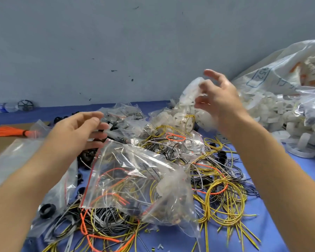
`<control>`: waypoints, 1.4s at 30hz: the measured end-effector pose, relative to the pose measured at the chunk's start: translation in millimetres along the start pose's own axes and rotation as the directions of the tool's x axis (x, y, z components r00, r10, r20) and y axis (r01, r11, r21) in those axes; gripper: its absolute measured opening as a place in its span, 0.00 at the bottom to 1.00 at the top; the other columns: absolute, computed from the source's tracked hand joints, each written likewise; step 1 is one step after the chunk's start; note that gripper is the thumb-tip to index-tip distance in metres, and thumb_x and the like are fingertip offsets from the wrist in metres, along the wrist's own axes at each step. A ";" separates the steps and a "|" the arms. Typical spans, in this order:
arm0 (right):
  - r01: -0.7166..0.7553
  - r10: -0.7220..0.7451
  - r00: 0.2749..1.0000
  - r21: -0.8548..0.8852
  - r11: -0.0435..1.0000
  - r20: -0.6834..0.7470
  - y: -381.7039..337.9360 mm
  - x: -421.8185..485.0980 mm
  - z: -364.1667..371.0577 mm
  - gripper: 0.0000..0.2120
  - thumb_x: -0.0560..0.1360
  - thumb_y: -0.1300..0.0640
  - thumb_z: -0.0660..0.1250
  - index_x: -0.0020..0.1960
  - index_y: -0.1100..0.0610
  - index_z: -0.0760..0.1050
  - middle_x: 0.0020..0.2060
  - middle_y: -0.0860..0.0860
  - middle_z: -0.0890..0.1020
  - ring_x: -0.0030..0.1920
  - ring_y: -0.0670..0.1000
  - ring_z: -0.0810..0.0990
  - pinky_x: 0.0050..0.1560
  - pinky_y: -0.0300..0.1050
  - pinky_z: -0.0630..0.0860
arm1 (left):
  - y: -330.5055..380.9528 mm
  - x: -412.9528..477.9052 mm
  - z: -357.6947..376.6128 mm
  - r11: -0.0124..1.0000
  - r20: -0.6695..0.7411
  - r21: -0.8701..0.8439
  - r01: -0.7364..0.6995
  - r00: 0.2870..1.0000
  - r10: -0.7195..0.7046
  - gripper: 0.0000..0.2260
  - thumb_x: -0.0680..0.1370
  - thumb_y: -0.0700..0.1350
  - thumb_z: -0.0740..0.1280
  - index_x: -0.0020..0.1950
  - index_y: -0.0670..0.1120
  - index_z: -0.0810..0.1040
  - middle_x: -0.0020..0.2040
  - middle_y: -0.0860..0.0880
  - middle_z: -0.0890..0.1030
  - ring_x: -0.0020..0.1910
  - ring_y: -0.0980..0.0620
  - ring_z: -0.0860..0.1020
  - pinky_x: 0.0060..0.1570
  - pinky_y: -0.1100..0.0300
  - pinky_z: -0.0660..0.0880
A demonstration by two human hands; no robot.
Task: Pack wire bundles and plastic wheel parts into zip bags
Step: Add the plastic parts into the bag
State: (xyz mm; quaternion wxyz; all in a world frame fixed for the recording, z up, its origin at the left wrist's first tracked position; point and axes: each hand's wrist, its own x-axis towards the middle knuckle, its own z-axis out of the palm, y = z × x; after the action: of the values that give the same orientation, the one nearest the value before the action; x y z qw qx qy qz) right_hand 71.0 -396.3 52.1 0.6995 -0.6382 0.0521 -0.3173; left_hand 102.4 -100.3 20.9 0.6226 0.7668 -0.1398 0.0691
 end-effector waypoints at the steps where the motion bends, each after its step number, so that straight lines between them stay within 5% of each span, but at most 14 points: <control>1: -0.071 0.055 0.991 0.130 0.989 0.126 -12.8 -10.0 16.0 0.13 0.79 0.63 0.60 0.62 0.53 0.73 0.36 0.51 0.72 0.27 0.47 0.74 0.33 0.41 0.77 | 5.3 -6.4 2.5 0.998 0.040 -0.011 -0.055 0.998 0.055 0.08 0.82 0.47 0.62 0.57 0.51 0.79 0.49 0.51 0.85 0.48 0.53 0.84 0.44 0.59 0.82; 6: -0.405 0.124 0.799 0.374 0.835 0.589 -36.9 -62.2 69.6 0.11 0.79 0.62 0.58 0.58 0.55 0.75 0.40 0.55 0.70 0.28 0.47 0.75 0.32 0.39 0.77 | 29.6 -29.5 8.3 0.970 0.246 -0.181 -0.162 0.948 0.204 0.15 0.72 0.58 0.68 0.58 0.58 0.80 0.57 0.52 0.83 0.55 0.52 0.83 0.47 0.60 0.81; 10: -0.548 0.162 0.741 0.447 0.707 0.651 -28.6 -83.0 84.5 0.11 0.79 0.61 0.58 0.58 0.55 0.75 0.42 0.54 0.71 0.27 0.45 0.73 0.32 0.36 0.77 | 31.0 -32.2 -2.2 0.935 0.259 -0.350 -0.052 0.954 0.150 0.09 0.74 0.50 0.70 0.53 0.54 0.84 0.56 0.45 0.84 0.50 0.46 0.84 0.43 0.58 0.81; 16: -0.663 0.173 0.684 0.505 0.553 0.708 -14.4 -94.7 99.7 0.13 0.79 0.63 0.57 0.61 0.56 0.73 0.43 0.54 0.72 0.29 0.45 0.73 0.34 0.35 0.78 | 17.3 -27.2 -14.4 0.909 0.317 -0.408 0.080 0.947 0.059 0.08 0.73 0.52 0.71 0.50 0.52 0.84 0.52 0.46 0.84 0.45 0.49 0.84 0.42 0.58 0.80; 19: -0.586 0.201 0.702 0.393 0.708 0.684 -5.2 -97.3 106.1 0.17 0.79 0.63 0.57 0.66 0.54 0.70 0.43 0.56 0.77 0.32 0.49 0.79 0.34 0.39 0.77 | 16.1 -19.8 -20.4 0.861 0.321 -0.488 0.142 0.947 0.026 0.09 0.73 0.54 0.69 0.42 0.49 0.83 0.39 0.51 0.81 0.31 0.55 0.78 0.34 0.60 0.78; 22: -0.100 0.151 0.808 -0.119 0.988 0.569 12.3 -95.9 101.3 0.18 0.81 0.56 0.59 0.70 0.46 0.68 0.49 0.51 0.82 0.40 0.47 0.82 0.41 0.46 0.76 | 6.8 -7.3 -44.8 0.906 0.210 -0.371 0.203 0.969 -0.131 0.11 0.73 0.54 0.68 0.35 0.50 0.81 0.28 0.53 0.72 0.23 0.57 0.70 0.23 0.64 0.71; 24: 0.304 -0.008 0.833 -0.445 0.842 0.554 25.3 -91.1 93.9 0.18 0.82 0.50 0.58 0.71 0.43 0.67 0.52 0.45 0.80 0.46 0.42 0.80 0.50 0.46 0.76 | -7.2 -2.9 -66.2 0.927 0.113 -0.241 0.288 0.957 -0.268 0.12 0.77 0.50 0.67 0.34 0.51 0.75 0.25 0.54 0.67 0.21 0.57 0.66 0.19 0.65 0.66; 26: 0.440 -0.034 0.814 -0.577 0.688 0.580 38.4 -84.3 87.4 0.18 0.82 0.48 0.58 0.71 0.45 0.68 0.56 0.44 0.79 0.54 0.44 0.78 0.58 0.47 0.74 | -20.3 -4.7 -80.8 0.912 0.129 -0.143 0.384 0.921 -0.368 0.12 0.79 0.48 0.66 0.36 0.51 0.69 0.26 0.55 0.64 0.21 0.57 0.64 0.19 0.65 0.64; 31: 0.262 0.257 0.767 -0.653 0.711 0.587 59.0 -74.0 81.5 0.21 0.82 0.43 0.57 0.72 0.49 0.68 0.62 0.46 0.79 0.60 0.46 0.78 0.64 0.48 0.74 | -27.0 -13.5 -72.6 0.875 0.414 0.073 0.478 0.784 -0.463 0.10 0.70 0.53 0.72 0.32 0.49 0.81 0.28 0.52 0.69 0.24 0.57 0.68 0.20 0.66 0.66; 33: 0.241 0.274 0.750 -0.635 0.734 0.601 62.5 -71.9 82.2 0.19 0.83 0.44 0.56 0.68 0.51 0.73 0.60 0.48 0.81 0.57 0.47 0.80 0.64 0.50 0.74 | -28.0 -15.7 -62.2 0.860 0.468 0.086 0.503 0.741 -0.481 0.12 0.75 0.53 0.71 0.38 0.46 0.82 0.30 0.50 0.73 0.26 0.56 0.72 0.21 0.65 0.69; 35: 0.207 0.279 0.748 -0.611 0.764 0.602 65.1 -69.9 83.0 0.18 0.83 0.45 0.57 0.62 0.54 0.78 0.54 0.50 0.83 0.51 0.51 0.82 0.60 0.51 0.77 | -30.7 -17.9 -53.5 0.843 0.484 0.062 0.534 0.722 -0.494 0.13 0.78 0.50 0.66 0.40 0.43 0.82 0.32 0.48 0.75 0.28 0.54 0.75 0.22 0.65 0.72; 38: 0.134 0.296 0.733 -0.556 0.820 0.612 66.0 -69.4 82.5 0.16 0.82 0.45 0.59 0.63 0.50 0.78 0.53 0.41 0.83 0.49 0.39 0.82 0.50 0.35 0.75 | -31.1 -21.2 -43.5 0.837 0.531 0.038 0.546 0.699 -0.480 0.16 0.80 0.49 0.63 0.39 0.42 0.84 0.34 0.46 0.76 0.31 0.52 0.78 0.27 0.63 0.77; 42: 0.038 0.331 0.705 -0.499 0.866 0.627 63.9 -68.0 82.5 0.18 0.80 0.42 0.60 0.63 0.48 0.79 0.52 0.44 0.84 0.46 0.42 0.83 0.49 0.37 0.74 | -22.7 -23.2 -33.6 0.878 0.569 0.024 0.478 0.716 -0.405 0.18 0.75 0.48 0.67 0.56 0.34 0.80 0.44 0.40 0.84 0.35 0.51 0.81 0.33 0.63 0.79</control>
State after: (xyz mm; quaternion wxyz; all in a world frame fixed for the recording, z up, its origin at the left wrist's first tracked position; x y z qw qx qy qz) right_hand 80.6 -291.7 -14.8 0.5114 -0.8547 -0.0856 0.0271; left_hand 89.5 -60.4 0.4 0.5991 0.7231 -0.1322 -0.3173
